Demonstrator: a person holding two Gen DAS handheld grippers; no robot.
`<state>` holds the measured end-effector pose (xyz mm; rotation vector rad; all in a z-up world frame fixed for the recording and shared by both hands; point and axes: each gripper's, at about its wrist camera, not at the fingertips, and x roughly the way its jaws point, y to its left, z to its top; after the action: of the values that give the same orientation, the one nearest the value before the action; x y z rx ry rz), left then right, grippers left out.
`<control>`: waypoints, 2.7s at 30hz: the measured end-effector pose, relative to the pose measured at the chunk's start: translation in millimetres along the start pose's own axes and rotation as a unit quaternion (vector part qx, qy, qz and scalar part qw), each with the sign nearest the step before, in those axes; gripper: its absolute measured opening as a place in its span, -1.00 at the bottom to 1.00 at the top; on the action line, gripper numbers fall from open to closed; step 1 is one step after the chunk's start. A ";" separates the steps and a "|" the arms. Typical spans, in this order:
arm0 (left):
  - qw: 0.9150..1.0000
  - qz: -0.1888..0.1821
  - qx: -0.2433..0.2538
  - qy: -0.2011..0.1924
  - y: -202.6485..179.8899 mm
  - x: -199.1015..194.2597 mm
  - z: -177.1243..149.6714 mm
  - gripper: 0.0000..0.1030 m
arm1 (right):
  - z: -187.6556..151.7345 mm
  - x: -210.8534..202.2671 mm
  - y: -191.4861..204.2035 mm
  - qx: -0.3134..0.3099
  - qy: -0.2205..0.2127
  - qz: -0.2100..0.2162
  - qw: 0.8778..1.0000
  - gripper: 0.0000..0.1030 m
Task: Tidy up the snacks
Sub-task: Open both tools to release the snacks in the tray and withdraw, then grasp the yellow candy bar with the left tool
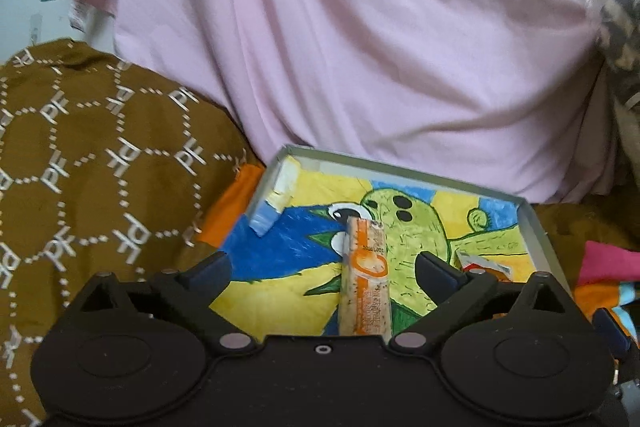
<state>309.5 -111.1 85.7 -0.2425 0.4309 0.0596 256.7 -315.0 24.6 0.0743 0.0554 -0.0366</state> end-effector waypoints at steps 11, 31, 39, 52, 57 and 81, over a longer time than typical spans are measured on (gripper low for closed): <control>0.999 -0.012 0.000 -0.034 27.1 -77.2 -3.4 0.98 | 30.4 -67.0 -8.7 -0.001 -0.024 -0.012 1.000 1.00; 0.999 -0.019 0.051 0.002 72.4 -169.9 -89.2 0.99 | 20.0 -217.2 27.2 0.002 0.015 -0.041 0.999 1.00; 0.997 -0.008 0.049 0.053 93.3 -170.8 -116.2 0.99 | 3.7 -242.8 39.5 -0.023 0.063 -0.038 0.997 1.00; 0.992 -0.005 0.053 0.116 105.8 -160.5 -150.6 0.98 | -19.4 -239.1 55.6 -0.046 0.181 -0.021 0.982 1.00; 0.991 -0.004 0.062 0.123 104.6 -155.6 -154.8 0.98 | -26.4 -224.7 47.2 -0.013 0.240 -0.002 0.971 1.00; 0.965 -0.115 0.184 0.146 75.9 -125.6 -150.6 0.99 | -25.9 -149.6 18.4 0.018 0.332 0.061 0.941 1.00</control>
<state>126.1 -75.2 -10.7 0.0690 0.6939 -0.2854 106.7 -289.5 8.6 0.1236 0.7260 0.1129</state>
